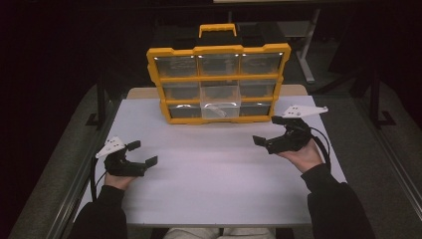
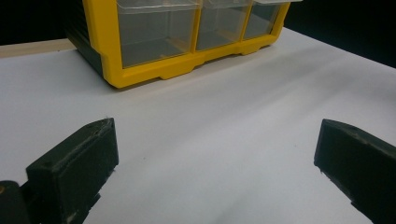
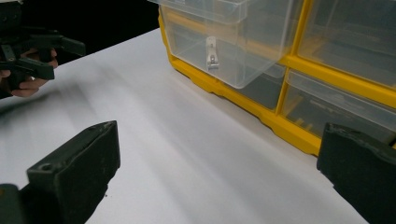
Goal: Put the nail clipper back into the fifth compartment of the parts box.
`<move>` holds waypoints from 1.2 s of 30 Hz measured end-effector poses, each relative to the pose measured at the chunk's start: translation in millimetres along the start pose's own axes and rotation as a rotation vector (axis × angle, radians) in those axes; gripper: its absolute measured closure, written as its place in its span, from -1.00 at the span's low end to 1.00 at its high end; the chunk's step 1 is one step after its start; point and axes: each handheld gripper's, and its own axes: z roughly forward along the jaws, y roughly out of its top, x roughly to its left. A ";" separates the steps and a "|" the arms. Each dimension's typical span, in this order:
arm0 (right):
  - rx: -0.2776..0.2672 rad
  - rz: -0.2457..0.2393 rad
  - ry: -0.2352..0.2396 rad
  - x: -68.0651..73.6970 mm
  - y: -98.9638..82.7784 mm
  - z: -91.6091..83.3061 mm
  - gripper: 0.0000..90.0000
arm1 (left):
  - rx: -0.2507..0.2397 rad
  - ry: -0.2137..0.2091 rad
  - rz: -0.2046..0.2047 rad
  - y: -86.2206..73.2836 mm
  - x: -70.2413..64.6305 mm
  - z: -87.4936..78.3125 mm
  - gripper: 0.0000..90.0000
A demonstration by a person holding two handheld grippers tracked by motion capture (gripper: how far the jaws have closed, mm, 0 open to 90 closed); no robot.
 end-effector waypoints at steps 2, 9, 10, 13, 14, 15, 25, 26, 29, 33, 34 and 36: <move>-0.005 0.010 -0.001 -0.7 -3.7 -2.4 -1.00 | 0.001 0.001 -0.001 -0.1 0.2 0.1 -1.00; -0.008 0.033 -0.006 -3.2 -16.0 -7.9 -1.00 | 0.001 0.001 -0.001 0.0 0.0 -0.1 -1.00; -0.008 0.036 -0.009 -3.3 -18.4 -9.1 -1.00 | 0.001 0.000 0.000 0.0 0.0 -0.1 -1.00; -0.016 0.053 -0.014 -2.2 -26.6 -12.8 -1.00 | 0.001 0.001 0.000 0.0 -0.1 -0.3 -1.00; -0.019 0.059 -0.013 -1.7 -29.1 -13.3 -1.00 | 0.000 0.000 0.000 0.0 -0.1 -0.4 -1.00; -0.020 0.065 -0.013 -1.1 -31.5 -13.7 -1.00 | 0.001 0.001 0.001 0.1 -0.1 -0.5 -1.00; -0.025 0.108 -0.033 -6.6 -56.9 -20.0 -1.00 | 0.008 -0.001 -0.003 -0.3 -0.1 -0.1 -1.00; -0.024 0.113 -0.037 -7.5 -60.1 -20.9 -1.00 | 0.010 -0.002 0.001 -0.2 0.1 0.0 -1.00; -0.031 0.131 -0.049 -9.7 -69.2 -24.4 -1.00 | 0.009 -0.001 0.002 -0.2 -0.2 -0.1 -1.00; -0.050 0.130 -0.067 -9.6 -76.9 -28.4 -1.00 | 0.006 -0.002 0.001 -0.1 -0.2 -0.1 -1.00; -0.055 0.128 -0.073 -9.4 -78.4 -28.7 -1.00 | 0.005 -0.002 0.001 -0.1 -0.2 -0.2 -1.00; -0.063 0.129 -0.081 -8.7 -83.1 -29.9 -1.00 | 0.004 -0.002 0.000 -0.1 -0.3 -0.4 -1.00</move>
